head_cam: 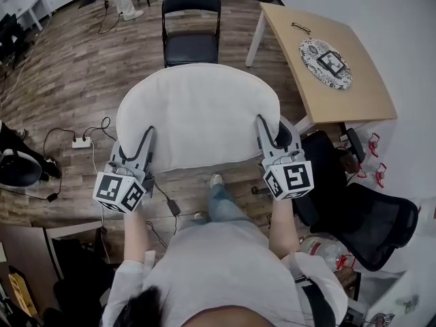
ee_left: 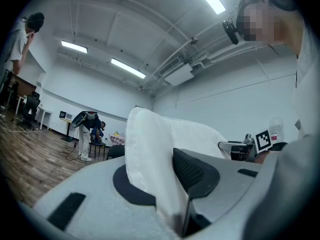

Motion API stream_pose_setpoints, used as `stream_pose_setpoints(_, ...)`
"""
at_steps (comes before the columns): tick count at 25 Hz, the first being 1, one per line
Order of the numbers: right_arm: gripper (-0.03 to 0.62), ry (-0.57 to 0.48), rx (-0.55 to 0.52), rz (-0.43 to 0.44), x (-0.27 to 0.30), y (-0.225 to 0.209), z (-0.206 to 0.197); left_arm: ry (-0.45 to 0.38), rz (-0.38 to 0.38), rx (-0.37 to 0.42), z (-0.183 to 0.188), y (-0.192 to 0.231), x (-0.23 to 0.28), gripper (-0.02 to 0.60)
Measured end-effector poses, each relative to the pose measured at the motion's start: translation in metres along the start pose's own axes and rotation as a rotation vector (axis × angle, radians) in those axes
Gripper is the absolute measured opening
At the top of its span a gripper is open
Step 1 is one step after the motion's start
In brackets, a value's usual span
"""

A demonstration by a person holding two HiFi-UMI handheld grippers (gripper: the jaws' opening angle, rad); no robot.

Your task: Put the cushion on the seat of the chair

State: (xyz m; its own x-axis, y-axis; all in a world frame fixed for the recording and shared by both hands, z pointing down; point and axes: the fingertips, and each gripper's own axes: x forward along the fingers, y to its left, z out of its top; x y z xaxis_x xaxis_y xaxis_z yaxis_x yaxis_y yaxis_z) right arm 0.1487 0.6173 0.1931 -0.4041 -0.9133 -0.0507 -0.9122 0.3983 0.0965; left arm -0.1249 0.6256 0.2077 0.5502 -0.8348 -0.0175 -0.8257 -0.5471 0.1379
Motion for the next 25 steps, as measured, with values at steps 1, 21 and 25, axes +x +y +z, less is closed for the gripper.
stream_pose_setpoints(1,0.084,-0.004,0.003,0.003,0.009,-0.006,0.0,-0.003,0.002,0.004,0.002,0.004,0.009,0.104)
stream_pose_setpoints(21,0.084,-0.042,0.029,0.099,0.175,-0.134,-0.01,-0.036,0.092,0.029,0.021,0.053,0.182,0.104)
stream_pose_setpoints(25,0.084,-0.036,0.051,0.109,0.196,-0.143,-0.02,-0.018,0.102,0.043,0.02,0.064,0.2,0.104)
